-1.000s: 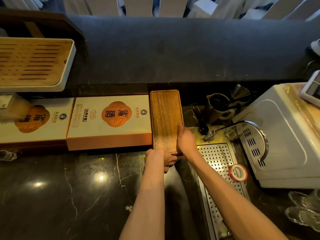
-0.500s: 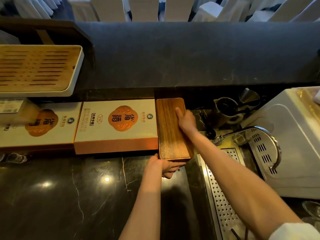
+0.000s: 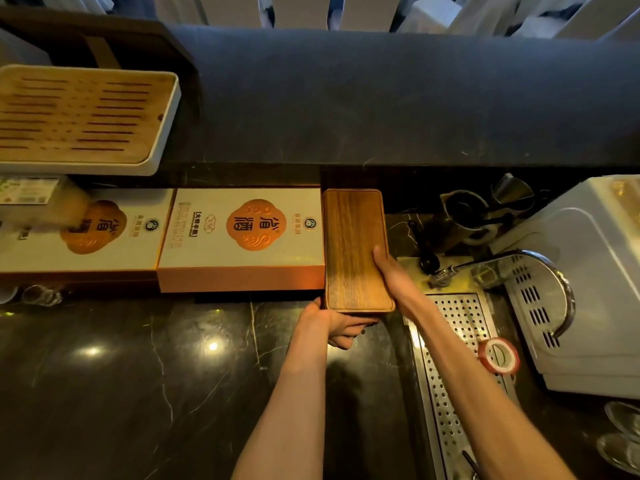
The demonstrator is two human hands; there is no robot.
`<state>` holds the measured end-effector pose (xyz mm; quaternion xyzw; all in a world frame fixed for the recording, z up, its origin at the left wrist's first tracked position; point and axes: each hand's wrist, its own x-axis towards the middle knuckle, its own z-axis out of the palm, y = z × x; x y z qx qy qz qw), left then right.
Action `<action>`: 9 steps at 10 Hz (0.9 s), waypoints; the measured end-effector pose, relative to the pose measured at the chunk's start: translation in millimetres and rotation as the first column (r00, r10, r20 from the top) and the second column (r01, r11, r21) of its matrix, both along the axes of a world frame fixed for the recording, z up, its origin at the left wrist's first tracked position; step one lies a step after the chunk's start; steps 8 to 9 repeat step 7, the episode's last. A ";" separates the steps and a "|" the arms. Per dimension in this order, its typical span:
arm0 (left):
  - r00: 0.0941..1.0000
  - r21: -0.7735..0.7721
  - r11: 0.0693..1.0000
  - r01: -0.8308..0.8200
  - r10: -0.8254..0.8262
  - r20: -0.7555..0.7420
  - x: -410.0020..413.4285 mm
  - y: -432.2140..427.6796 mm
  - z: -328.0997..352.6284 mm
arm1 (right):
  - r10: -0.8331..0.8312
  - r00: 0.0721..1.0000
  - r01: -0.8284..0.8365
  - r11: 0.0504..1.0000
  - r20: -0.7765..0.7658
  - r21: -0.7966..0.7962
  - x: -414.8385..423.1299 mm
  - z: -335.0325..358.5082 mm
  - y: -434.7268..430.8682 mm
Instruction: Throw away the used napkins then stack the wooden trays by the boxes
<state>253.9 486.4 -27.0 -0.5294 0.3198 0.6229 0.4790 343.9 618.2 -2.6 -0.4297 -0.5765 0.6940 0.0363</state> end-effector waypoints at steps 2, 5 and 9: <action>0.834 0.007 0.955 -0.296 0.254 0.490 -17.0 10.1 5.2 | -0.046 0.999 0.047 0.997 0.011 -0.065 25.4 -16.6 -16.6; 0.916 0.245 0.960 -0.136 0.027 0.401 -20.5 -12.4 -2.5 | -0.103 0.989 0.093 0.991 0.109 0.098 19.8 -2.9 -16.6; 0.973 0.132 0.977 0.167 -0.141 -0.185 20.4 -50.0 1.1 | -0.132 0.986 0.133 0.991 -0.099 0.002 56.9 -0.6 -40.3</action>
